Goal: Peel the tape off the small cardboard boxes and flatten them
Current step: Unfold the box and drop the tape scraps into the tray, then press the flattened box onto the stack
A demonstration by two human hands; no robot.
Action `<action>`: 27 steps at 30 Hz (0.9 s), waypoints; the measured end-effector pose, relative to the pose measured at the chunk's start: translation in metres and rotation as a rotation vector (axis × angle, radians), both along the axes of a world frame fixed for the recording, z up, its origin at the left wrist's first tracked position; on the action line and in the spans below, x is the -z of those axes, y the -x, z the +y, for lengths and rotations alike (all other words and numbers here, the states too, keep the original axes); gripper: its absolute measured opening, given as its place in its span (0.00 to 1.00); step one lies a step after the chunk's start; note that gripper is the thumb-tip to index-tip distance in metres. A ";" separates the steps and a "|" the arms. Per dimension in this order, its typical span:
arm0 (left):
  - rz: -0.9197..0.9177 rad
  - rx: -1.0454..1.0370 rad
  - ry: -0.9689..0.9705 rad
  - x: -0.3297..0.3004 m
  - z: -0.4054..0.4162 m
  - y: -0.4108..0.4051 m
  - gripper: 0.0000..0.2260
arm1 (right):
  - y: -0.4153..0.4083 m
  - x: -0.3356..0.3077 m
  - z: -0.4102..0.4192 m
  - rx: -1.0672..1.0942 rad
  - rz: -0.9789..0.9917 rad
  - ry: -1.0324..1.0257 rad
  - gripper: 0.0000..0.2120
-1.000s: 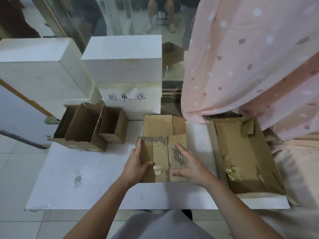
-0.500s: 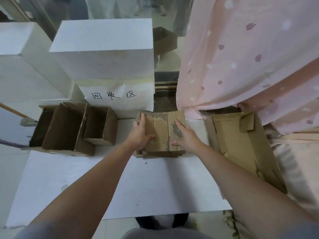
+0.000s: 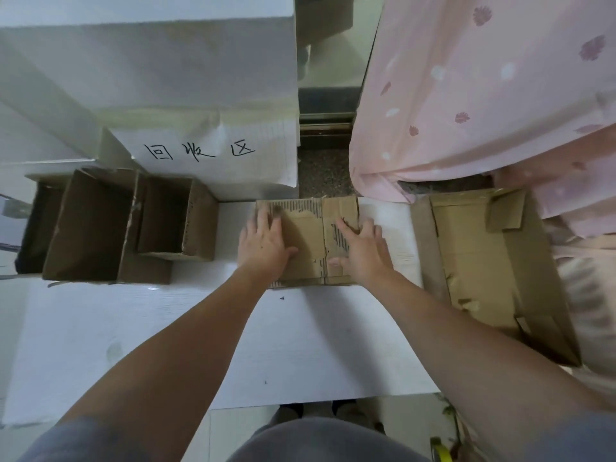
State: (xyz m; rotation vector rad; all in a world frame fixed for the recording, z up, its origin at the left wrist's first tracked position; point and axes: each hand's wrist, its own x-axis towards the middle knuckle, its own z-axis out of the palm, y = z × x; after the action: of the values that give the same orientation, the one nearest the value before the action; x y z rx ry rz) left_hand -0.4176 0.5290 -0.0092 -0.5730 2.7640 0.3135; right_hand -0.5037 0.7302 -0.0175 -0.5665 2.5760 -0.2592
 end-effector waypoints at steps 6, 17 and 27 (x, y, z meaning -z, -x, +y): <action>-0.190 0.203 -0.087 0.005 0.004 0.012 0.36 | 0.002 -0.003 -0.016 -0.324 0.000 -0.120 0.34; -0.304 0.278 -0.005 0.011 0.004 0.021 0.49 | -0.002 0.012 -0.020 -0.396 -0.040 -0.265 0.33; -0.356 0.287 0.058 0.010 0.010 0.030 0.50 | 0.003 0.009 -0.041 -0.407 -0.045 -0.418 0.40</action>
State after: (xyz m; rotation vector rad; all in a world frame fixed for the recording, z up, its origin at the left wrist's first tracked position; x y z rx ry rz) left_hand -0.4476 0.5388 -0.0191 -0.2125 2.4681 0.0579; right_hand -0.5063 0.6887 -0.0266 -0.8838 2.3054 0.3883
